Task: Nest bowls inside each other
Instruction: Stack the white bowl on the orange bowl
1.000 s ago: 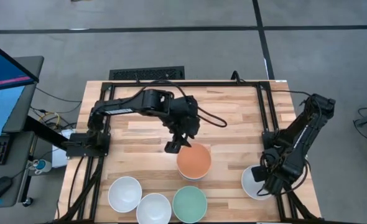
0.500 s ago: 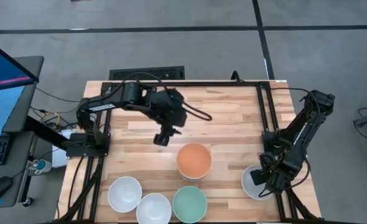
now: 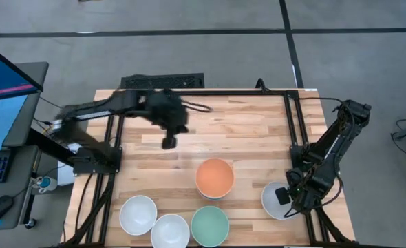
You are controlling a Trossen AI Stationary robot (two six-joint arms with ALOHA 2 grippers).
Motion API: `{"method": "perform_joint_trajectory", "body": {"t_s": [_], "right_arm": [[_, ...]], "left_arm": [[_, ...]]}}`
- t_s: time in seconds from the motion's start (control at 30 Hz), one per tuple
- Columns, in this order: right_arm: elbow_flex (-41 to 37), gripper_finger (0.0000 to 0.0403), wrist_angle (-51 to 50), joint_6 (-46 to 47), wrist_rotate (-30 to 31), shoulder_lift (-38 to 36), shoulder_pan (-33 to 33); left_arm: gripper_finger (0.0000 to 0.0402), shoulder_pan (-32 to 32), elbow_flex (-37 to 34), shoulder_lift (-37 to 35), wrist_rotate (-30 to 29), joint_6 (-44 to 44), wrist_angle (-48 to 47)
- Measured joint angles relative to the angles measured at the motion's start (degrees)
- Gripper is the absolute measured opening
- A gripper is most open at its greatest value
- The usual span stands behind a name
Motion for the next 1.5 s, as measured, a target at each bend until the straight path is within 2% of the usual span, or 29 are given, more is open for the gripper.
{"method": "perform_joint_trajectory", "body": {"t_s": [0.1,0.27,0.4,0.57,0.7,0.83,1.07,1.27,1.4,1.5], "right_arm": [[1.4,0.0009,-1.0,-0.9,1.2,0.0,-1.0],[3.9,0.0020,-2.9,-1.4,4.7,-1.2,-3.1],[7.2,0.0016,-4.1,-3.0,12.3,-3.8,-5.5],[14.0,0.0007,-10.8,-6.5,18.2,-6.9,-9.6],[20.9,0.0015,-13.2,-13.9,20.9,-6.7,-15.1],[28.0,0.0010,-13.1,-25.9,22.2,-2.9,-23.4],[36.7,0.0022,-12.4,-41.9,18.3,4.9,-35.0],[41.1,0.0011,-7.9,-48.2,15.8,10.9,-38.0],[42.7,0.0013,-5.4,-49.4,14.2,13.6,-38.6],[42.8,0.0024,-5.0,-49.2,12.5,15.8,-38.7]], "left_arm": [[0.0013,1.4,-17.4,-11.6,1.4,-3.7,13.0],[0.0013,1.4,-40.2,-28.2,1.2,-9.2,34.0],[0.0013,1.4,-52.1,-36.7,1.0,-14.0,40.5],[0.0013,1.4,-61.0,-43.2,-1.1,-19.0,40.4],[0.0013,1.4,-65.1,-45.6,-1.4,-21.0,40.4],[0.0013,0.8,-66.2,-46.7,1.6,-25.3,36.4],[0.0013,-7.1,-66.2,-52.1,4.0,-35.1,23.6],[0.0025,-17.9,-65.0,-59.1,0.3,-48.8,20.4],[0.0035,-25.1,-62.2,-61.9,-7.1,-52.4,16.6],[0.0037,-30.1,-62.0,-61.7,-8.9,-56.0,13.5]]}}
